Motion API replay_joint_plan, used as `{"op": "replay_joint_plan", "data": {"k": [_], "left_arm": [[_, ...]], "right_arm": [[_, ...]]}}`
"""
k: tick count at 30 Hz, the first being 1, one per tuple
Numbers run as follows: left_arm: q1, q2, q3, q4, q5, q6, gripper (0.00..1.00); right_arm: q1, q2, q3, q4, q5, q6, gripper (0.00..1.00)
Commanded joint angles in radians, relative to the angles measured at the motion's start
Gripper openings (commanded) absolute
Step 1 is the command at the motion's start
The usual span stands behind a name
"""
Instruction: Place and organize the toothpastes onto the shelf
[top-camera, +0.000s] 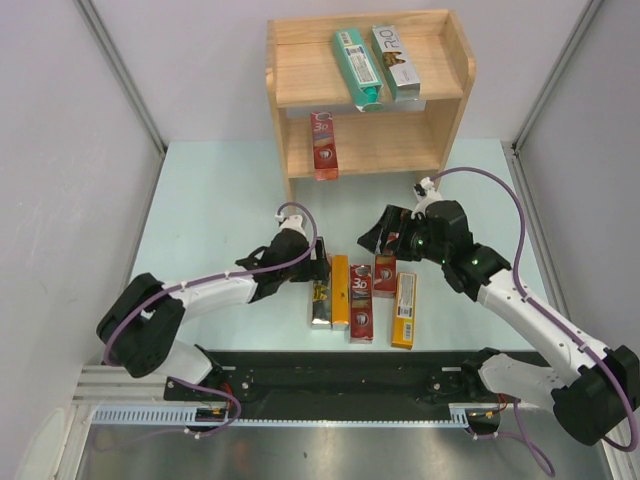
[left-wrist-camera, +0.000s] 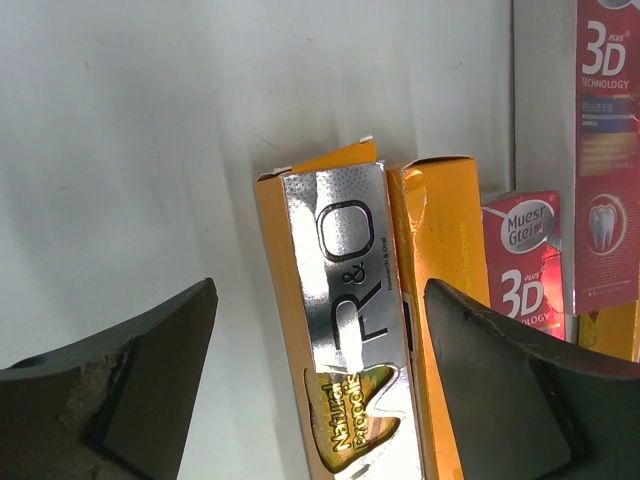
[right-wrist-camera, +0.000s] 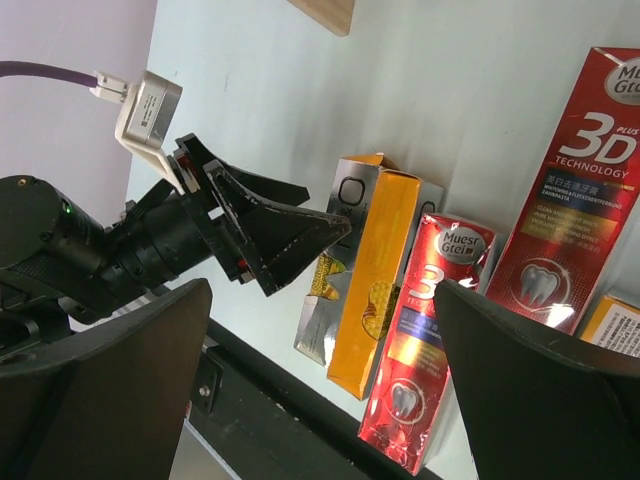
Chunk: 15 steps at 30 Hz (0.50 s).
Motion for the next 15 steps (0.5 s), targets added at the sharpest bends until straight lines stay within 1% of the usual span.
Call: {"op": "replay_joint_plan", "data": {"k": [1, 7, 15], "left_arm": [[-0.005, 0.022, 0.048, 0.006, -0.009, -0.008, 0.9], [-0.007, 0.051, 0.066, 0.006, -0.012, -0.005, 0.89], [-0.013, 0.134, 0.114, 0.004, 0.018, -0.001, 0.86]], "right_arm": [[-0.01, -0.031, -0.005, 0.013, 0.008, -0.026, 1.0], [-0.028, -0.04, -0.022, 0.013, -0.004, -0.028, 1.0], [-0.059, -0.046, -0.034, 0.016, -0.03, -0.035, 1.0]]}}
